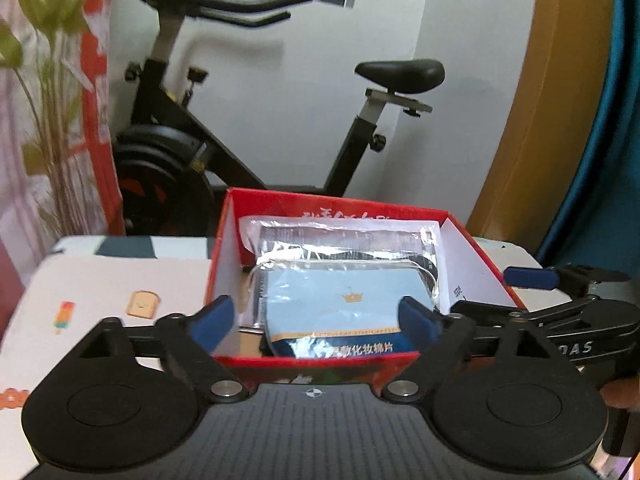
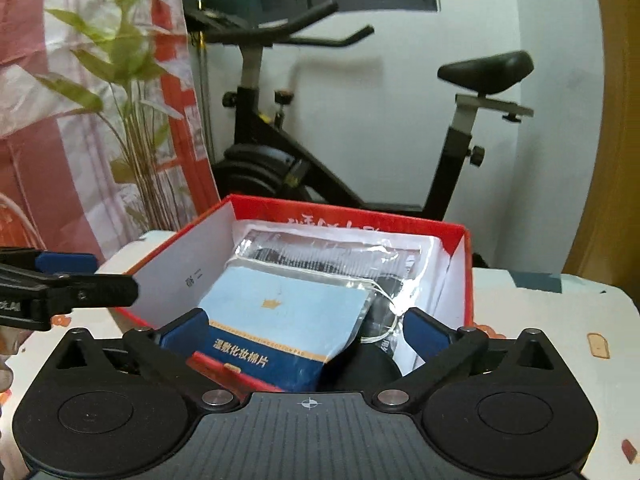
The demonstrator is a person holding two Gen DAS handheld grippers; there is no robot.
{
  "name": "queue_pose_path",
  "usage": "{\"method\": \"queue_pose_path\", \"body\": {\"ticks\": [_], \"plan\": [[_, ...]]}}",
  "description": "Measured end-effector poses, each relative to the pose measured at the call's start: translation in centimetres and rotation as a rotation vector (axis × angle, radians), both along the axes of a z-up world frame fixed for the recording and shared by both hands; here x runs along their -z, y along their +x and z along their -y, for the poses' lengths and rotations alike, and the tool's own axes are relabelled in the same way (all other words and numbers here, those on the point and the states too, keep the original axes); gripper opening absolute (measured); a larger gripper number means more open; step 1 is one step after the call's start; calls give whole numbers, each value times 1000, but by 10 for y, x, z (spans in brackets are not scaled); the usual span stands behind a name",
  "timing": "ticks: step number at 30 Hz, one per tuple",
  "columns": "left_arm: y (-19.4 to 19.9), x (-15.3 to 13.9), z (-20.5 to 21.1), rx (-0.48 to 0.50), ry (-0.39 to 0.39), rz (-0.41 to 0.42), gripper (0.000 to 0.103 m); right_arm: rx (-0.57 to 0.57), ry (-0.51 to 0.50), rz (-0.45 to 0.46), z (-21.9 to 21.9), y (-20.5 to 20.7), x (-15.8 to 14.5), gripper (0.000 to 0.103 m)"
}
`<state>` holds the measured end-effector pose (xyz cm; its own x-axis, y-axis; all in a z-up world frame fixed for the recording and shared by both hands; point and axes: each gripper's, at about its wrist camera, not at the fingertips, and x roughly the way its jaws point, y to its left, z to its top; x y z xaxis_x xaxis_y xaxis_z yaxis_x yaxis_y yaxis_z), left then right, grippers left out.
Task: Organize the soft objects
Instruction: 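Lower the blue bag into the red box and open the left gripper, then move both grippers to the green knitted ball with tassels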
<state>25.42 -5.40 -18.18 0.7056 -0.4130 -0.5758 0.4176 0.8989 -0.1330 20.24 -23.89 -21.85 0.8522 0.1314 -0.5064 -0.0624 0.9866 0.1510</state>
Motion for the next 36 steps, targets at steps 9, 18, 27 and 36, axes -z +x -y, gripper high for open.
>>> {"method": "queue_pose_path", "body": {"ticks": [9, 18, 27, 36], "plan": [[-51, 1, -17, -50, 30, 61, 103, 35, 6, 83, -5, -55, 14, 103], [-93, 25, -35, -106, 30, 68, 103, 19, -61, 75, -20, -106, 60, 102], [-119, 67, -44, -139, -24, -18, 103, -16, -135, 29, -35, -135, 104, 86], [-130, 93, -44, -111, -7, -93, 103, -47, -107, 7, -33, -129, 120, 55]]}}
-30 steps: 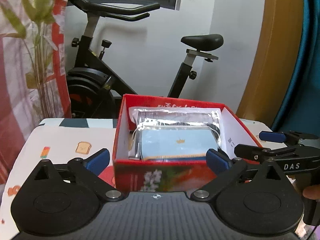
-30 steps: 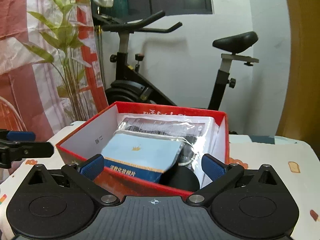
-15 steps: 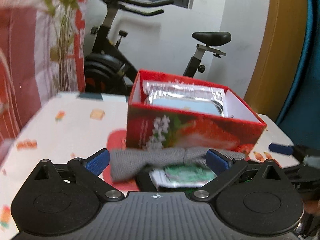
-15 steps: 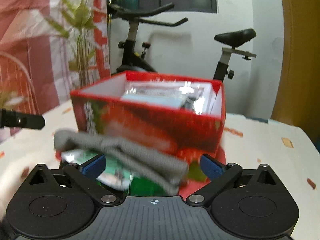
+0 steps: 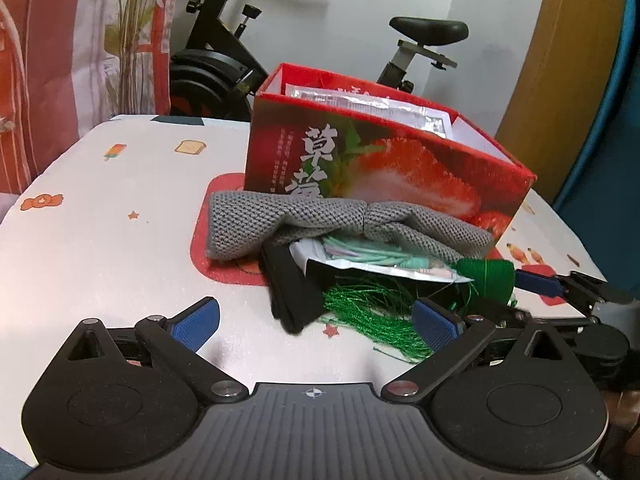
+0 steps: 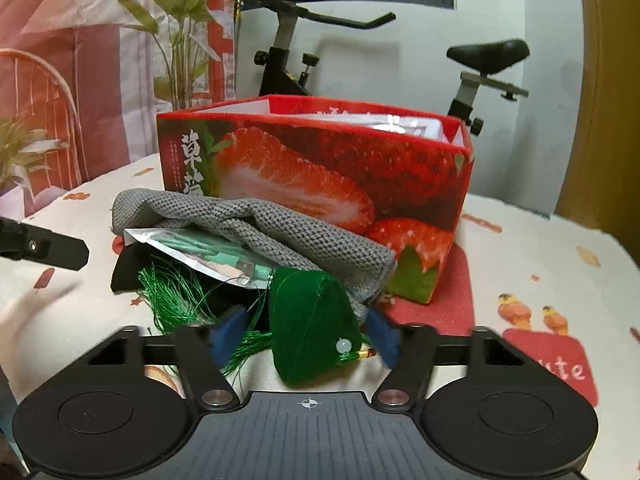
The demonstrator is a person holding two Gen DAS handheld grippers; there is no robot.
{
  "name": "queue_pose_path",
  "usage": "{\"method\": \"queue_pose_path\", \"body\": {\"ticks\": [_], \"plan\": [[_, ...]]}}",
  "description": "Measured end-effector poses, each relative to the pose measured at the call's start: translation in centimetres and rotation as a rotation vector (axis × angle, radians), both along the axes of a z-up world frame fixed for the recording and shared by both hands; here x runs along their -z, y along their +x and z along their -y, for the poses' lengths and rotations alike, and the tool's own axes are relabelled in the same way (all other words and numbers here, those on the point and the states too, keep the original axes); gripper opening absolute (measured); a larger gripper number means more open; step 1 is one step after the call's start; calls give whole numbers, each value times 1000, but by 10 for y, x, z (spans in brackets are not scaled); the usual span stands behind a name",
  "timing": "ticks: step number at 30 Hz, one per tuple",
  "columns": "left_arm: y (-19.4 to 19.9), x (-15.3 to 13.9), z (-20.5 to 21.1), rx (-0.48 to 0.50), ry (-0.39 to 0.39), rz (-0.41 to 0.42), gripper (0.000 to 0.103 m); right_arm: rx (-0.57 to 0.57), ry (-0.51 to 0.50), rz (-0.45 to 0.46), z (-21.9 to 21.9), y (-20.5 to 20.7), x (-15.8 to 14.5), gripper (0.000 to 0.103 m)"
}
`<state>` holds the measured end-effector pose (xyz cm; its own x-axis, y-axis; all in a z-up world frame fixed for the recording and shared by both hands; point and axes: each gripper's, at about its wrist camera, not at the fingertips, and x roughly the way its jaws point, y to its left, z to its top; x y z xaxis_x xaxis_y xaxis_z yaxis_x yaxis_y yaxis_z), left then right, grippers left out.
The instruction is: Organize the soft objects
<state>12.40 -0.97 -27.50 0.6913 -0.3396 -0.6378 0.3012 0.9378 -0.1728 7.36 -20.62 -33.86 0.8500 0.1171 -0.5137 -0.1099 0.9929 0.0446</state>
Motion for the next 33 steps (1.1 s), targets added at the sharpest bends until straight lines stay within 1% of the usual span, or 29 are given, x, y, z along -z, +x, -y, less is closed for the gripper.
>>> {"method": "queue_pose_path", "body": {"ticks": [2, 7, 12, 19, 21, 23, 25, 26, 27, 28, 31, 33], "plan": [[-2, 2, 1, 0, -1, -2, 103, 2, 0, 1, 1, 2, 2, 55], [-2, 5, 1, 0, -7, -19, 103, 12, -7, -4, 2, 0, 4, 43], [-3, 6, 3, 10, -4, -25, 103, 12, 25, -16, 6, -7, 3, 41], [-8, 7, 5, 21, 1, -25, 103, -26, 57, -39, -2, -19, -3, 40], [-8, 6, 4, 20, -4, -27, 103, -46, 69, -55, -7, -23, -4, 40], [-8, 6, 3, 21, -14, -31, 102, -68, 54, -68, -14, -26, -5, 40], [-8, 8, 4, 32, -25, -44, 99, -88, 33, -79, -21, -30, -8, 40], [-8, 10, 4, 39, -31, -56, 95, -100, 32, -84, -24, -31, -9, 40], [-7, 12, 4, 43, -36, -68, 90, -114, 41, -87, -26, -32, -10, 40], [-7, 14, 4, 47, -41, -82, 89, -135, 54, -88, -28, -33, -11, 40], [-7, 18, 4, 61, -65, -107, 88, -202, 97, -87, -36, -34, -12, 40], [-7, 18, 4, 61, -79, -107, 88, -237, 93, -96, -44, -31, -10, 41]]}}
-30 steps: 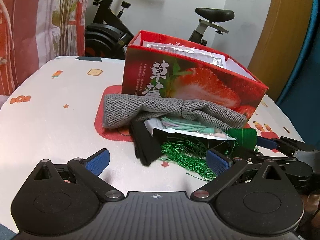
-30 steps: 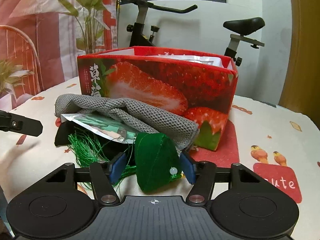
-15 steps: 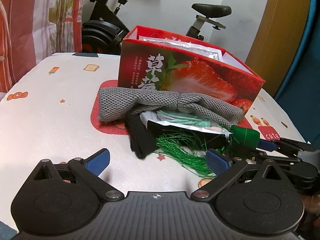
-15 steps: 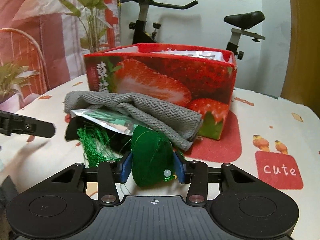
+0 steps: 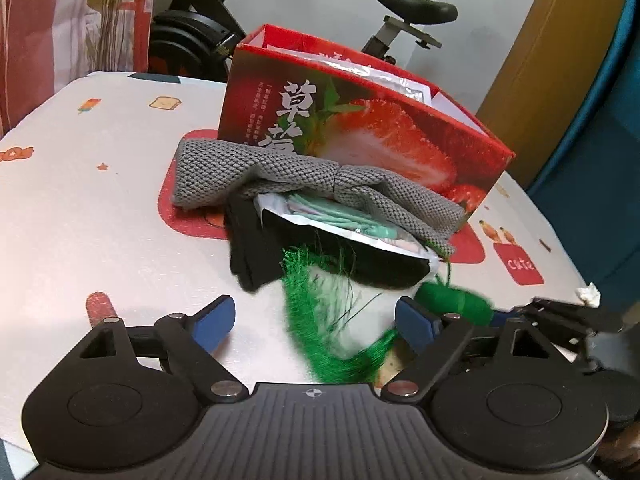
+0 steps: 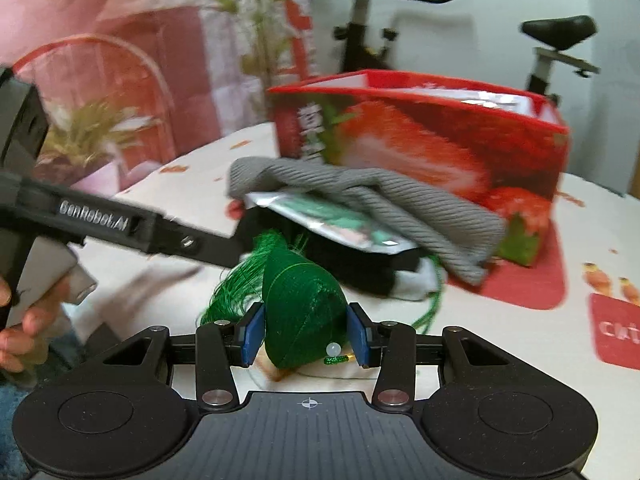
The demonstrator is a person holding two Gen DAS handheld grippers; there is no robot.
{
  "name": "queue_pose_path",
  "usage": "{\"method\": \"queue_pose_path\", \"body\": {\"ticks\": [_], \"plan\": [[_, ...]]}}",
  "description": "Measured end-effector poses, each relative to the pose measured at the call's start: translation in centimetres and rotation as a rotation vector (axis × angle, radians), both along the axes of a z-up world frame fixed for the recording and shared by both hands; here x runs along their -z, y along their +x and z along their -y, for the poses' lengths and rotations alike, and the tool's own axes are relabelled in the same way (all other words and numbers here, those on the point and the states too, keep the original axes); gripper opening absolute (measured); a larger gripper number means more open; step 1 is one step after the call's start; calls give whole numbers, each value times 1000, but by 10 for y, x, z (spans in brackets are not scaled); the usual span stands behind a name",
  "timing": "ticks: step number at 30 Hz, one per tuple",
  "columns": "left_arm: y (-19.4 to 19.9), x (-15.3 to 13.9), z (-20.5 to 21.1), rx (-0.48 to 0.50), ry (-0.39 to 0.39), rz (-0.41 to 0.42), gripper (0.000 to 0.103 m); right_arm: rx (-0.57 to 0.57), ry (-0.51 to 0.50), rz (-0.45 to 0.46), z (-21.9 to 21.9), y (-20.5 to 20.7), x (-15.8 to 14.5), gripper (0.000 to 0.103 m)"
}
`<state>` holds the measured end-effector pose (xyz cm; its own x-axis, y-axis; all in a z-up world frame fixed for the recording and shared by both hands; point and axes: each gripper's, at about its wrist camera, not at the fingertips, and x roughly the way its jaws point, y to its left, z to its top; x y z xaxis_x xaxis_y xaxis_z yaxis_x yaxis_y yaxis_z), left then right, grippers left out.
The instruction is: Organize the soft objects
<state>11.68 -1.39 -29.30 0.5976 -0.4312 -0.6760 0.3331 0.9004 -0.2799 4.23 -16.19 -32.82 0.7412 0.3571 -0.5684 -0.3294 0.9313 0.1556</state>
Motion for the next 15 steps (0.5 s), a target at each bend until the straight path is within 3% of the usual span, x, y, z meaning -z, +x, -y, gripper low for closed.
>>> {"method": "queue_pose_path", "body": {"ticks": [3, 12, 15], "plan": [[-1, 0, 0, 10, -30, -2, 82, -48, -7, 22, -11, -1, 2, 43], [-4, 4, 10, 88, -120, -19, 80, -48, 17, -4, -7, -2, 7, 47], [-5, 5, 18, 124, -132, -20, 71, -55, 16, -3, -9, -1, 9, 47]]}}
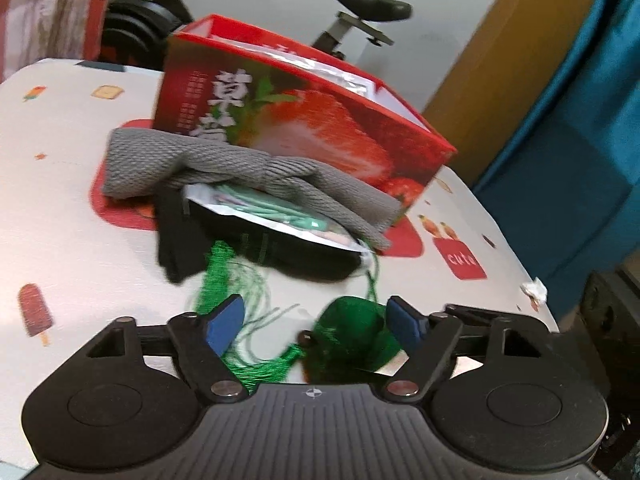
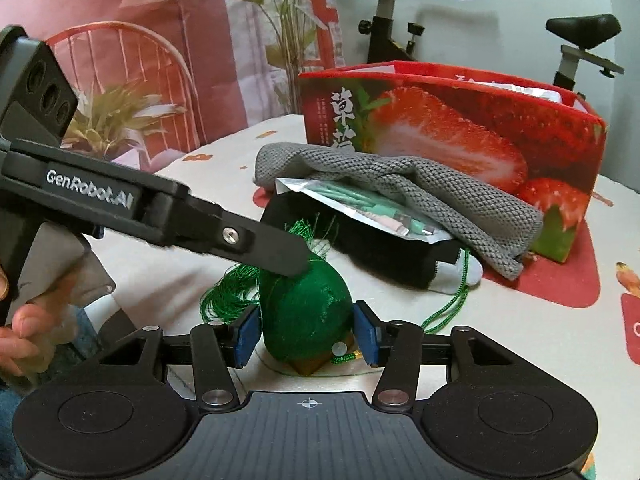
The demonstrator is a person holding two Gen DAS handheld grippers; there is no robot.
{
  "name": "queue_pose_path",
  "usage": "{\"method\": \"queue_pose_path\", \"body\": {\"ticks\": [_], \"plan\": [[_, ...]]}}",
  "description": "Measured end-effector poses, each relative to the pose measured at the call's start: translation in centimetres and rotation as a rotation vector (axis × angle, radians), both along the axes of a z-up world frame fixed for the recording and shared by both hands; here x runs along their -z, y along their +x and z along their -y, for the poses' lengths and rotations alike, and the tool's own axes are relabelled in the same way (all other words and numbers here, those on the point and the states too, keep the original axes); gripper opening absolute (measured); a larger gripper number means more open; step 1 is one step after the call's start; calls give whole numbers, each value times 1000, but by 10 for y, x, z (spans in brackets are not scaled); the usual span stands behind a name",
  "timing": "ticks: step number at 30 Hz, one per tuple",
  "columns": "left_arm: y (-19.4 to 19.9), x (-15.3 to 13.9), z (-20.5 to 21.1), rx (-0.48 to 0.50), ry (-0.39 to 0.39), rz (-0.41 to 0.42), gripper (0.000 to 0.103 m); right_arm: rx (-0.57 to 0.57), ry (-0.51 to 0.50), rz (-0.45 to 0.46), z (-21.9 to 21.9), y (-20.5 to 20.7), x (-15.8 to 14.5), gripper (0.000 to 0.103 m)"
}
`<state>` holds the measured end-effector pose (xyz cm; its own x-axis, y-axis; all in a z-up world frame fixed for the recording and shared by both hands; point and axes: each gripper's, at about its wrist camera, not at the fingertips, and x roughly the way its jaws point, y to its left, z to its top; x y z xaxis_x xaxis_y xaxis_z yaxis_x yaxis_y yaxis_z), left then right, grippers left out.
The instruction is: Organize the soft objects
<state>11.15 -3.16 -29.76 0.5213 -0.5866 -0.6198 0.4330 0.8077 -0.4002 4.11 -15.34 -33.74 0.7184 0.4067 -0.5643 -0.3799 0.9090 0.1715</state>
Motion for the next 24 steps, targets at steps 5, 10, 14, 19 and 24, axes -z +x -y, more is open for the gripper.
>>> {"method": "queue_pose_path", "body": {"ticks": [5, 10, 14, 19, 24], "plan": [[-2, 5, 12, 71, -4, 2, 60, 3, 5, -22, 2, 2, 3, 48], [-2, 10, 15, 115, -38, -17, 52, 1, -3, -33, 1, 2, 2, 49], [-4, 12, 19, 128, -29, -10, 50, 8, 3, -50, 5, 1, 2, 49], [0, 16, 17, 114, -36, -22, 50, 17, 8, -68, 8, 0, 2, 49], [2, 16, 13, 98, -50, -35, 50, 10, 7, -71, 6, -1, 1, 42]]}}
